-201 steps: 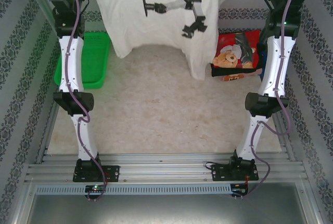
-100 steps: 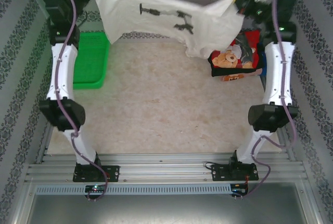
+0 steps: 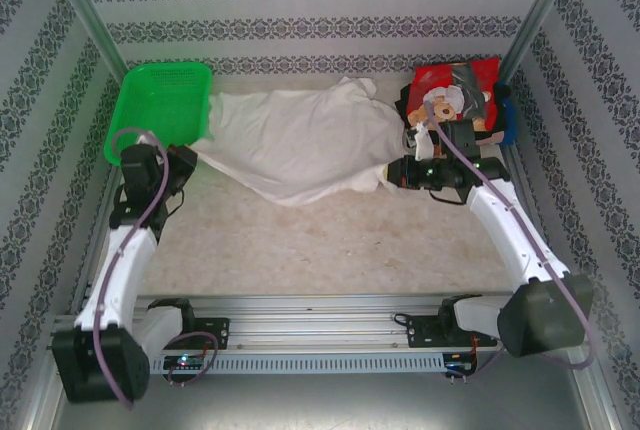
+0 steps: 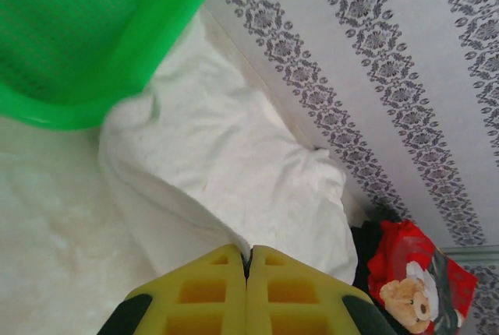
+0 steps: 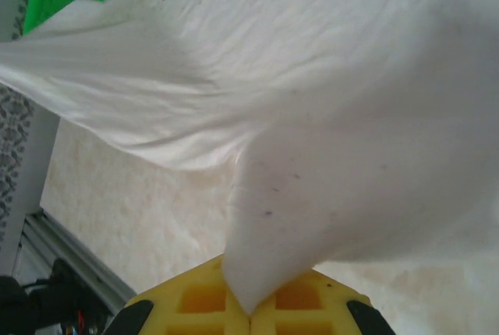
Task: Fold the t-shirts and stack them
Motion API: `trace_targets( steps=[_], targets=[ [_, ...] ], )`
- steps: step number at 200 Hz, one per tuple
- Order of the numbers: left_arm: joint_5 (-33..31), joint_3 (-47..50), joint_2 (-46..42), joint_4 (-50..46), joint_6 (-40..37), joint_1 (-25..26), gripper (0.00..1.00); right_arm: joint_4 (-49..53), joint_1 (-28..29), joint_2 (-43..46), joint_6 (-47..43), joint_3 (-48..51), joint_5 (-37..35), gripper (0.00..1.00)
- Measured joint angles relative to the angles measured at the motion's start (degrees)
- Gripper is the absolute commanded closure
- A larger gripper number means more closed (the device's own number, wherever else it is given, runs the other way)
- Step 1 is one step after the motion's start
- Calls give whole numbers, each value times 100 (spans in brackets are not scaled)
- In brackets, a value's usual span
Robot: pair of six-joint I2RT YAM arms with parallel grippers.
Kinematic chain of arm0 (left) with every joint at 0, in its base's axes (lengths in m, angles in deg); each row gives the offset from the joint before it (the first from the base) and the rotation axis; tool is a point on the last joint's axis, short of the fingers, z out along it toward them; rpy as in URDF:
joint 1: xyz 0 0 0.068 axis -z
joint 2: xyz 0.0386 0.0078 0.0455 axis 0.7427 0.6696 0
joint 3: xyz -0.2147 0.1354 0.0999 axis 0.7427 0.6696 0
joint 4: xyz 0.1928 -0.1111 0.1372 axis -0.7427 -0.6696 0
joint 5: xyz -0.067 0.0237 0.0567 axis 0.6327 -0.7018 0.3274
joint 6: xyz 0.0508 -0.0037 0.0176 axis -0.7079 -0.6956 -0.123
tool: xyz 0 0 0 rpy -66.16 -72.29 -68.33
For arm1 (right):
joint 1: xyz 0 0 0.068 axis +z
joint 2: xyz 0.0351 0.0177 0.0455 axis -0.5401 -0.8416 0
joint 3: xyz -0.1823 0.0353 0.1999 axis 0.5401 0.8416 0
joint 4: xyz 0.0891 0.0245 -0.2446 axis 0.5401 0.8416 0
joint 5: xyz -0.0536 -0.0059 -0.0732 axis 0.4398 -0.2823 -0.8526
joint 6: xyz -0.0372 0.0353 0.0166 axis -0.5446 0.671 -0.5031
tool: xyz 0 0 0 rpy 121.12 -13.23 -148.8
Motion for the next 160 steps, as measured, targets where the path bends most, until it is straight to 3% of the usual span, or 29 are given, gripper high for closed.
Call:
trace_targets(
  steps=[30, 78, 114, 160],
  targets=[
    [-533, 317, -879, -973, -94, 0, 100, 293, 7, 197, 7, 483, -66, 100],
    [-1403, 507, -1438, -2636, 2, 0, 100, 850, 9, 586, 66, 1021, -175, 100],
    [-1670, 531, -1434, -2966, 79, 0, 100, 962, 7, 356, 48, 979, -282, 100],
    [-1740, 529, -721, -2920, -15, 0, 100, 1071, 7, -857, -125, 166, -702, 100]
  ],
)
